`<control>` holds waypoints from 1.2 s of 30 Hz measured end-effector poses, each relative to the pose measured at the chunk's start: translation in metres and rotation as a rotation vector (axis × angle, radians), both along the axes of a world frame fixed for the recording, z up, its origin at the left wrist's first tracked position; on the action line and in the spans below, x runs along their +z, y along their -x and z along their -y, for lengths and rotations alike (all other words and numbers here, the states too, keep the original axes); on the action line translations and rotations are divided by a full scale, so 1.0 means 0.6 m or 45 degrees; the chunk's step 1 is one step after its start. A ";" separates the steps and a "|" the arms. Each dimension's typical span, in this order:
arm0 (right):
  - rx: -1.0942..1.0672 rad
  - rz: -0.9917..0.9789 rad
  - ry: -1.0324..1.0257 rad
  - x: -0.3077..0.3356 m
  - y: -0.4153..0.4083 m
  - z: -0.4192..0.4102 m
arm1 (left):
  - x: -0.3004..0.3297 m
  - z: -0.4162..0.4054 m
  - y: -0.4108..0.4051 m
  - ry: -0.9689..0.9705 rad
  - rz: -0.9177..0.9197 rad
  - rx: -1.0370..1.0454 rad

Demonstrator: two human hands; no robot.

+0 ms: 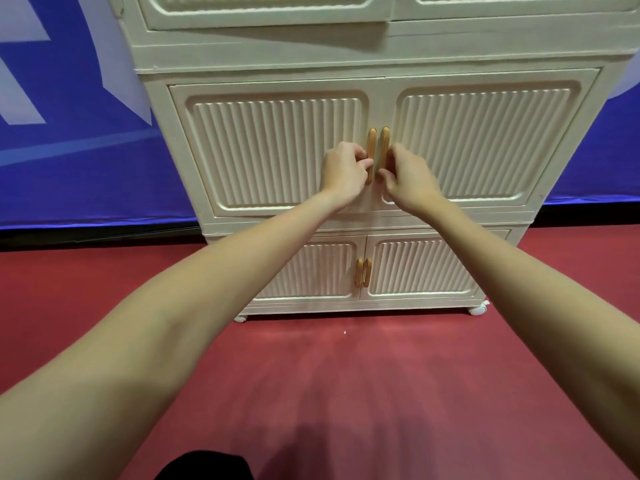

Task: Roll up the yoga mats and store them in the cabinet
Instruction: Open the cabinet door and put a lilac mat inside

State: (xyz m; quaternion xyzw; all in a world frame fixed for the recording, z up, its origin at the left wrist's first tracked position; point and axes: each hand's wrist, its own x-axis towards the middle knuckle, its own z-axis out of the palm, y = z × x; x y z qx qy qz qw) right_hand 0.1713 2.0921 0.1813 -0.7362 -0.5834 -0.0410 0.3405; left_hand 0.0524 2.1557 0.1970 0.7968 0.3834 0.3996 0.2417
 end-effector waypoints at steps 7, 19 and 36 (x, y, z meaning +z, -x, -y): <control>-0.024 0.072 0.010 -0.005 -0.011 -0.012 | -0.019 -0.038 -0.013 0.114 0.133 -0.006; -0.009 -0.095 -0.067 -0.101 -0.008 0.059 | -0.103 0.012 0.046 0.055 0.044 -0.089; -0.559 -0.157 0.906 -0.373 -0.071 0.460 | -0.381 0.263 -0.082 0.034 -0.920 -0.954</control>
